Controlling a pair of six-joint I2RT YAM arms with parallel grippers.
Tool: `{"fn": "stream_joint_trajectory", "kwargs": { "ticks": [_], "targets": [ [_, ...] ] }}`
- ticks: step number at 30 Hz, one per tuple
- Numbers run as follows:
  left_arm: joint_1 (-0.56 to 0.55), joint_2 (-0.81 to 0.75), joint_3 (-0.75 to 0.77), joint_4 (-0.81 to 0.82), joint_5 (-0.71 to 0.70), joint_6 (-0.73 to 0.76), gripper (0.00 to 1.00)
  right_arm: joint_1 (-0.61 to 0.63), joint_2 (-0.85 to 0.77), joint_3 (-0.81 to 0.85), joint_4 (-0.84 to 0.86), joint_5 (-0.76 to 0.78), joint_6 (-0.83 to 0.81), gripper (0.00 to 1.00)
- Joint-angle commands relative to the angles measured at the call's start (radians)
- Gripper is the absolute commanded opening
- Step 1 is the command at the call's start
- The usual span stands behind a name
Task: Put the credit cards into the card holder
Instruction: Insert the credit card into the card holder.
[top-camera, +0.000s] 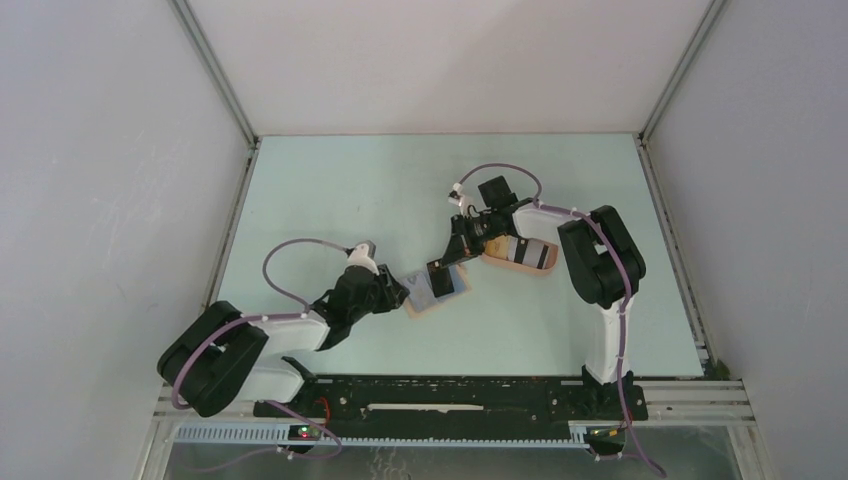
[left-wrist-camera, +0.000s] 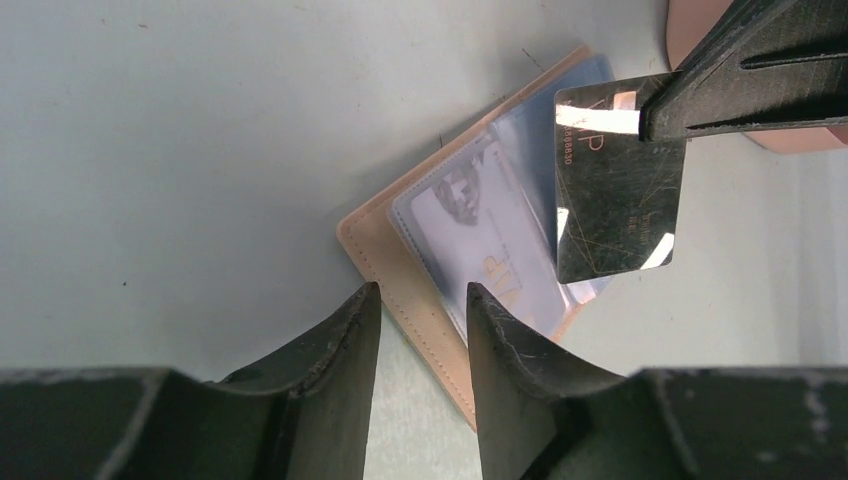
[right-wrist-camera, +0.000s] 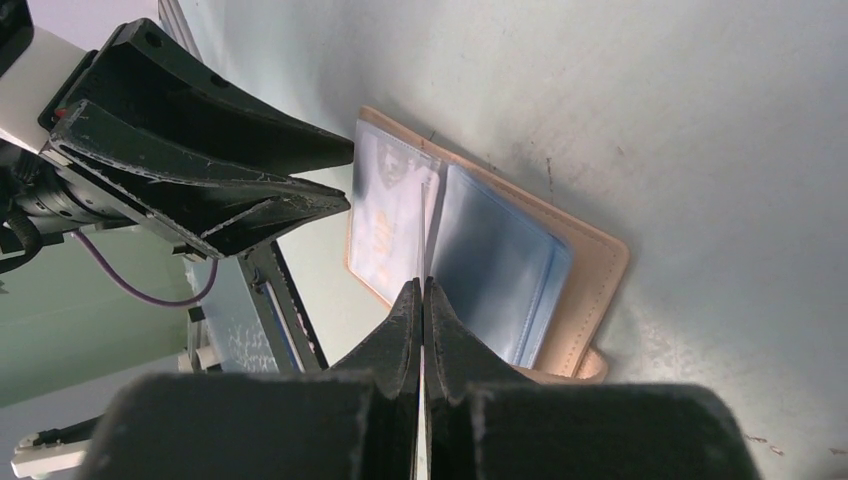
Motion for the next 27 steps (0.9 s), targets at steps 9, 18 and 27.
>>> {"fn": "stream_joint_trajectory", "kwargs": {
  "ticks": [9, 18, 27],
  "targets": [
    [0.006, 0.052, 0.066, -0.125, -0.055, 0.108, 0.40, -0.057, -0.013, 0.023, -0.006, -0.053, 0.013, 0.00],
    [0.006, 0.063, 0.077, -0.120, -0.031, 0.123, 0.39, -0.043, -0.003, 0.024, 0.022, -0.145, 0.035, 0.00],
    [0.006, 0.086, 0.078, -0.091, 0.011, 0.131, 0.38, -0.035, 0.023, 0.024, 0.023, -0.138, 0.042, 0.00]
  ]
}}
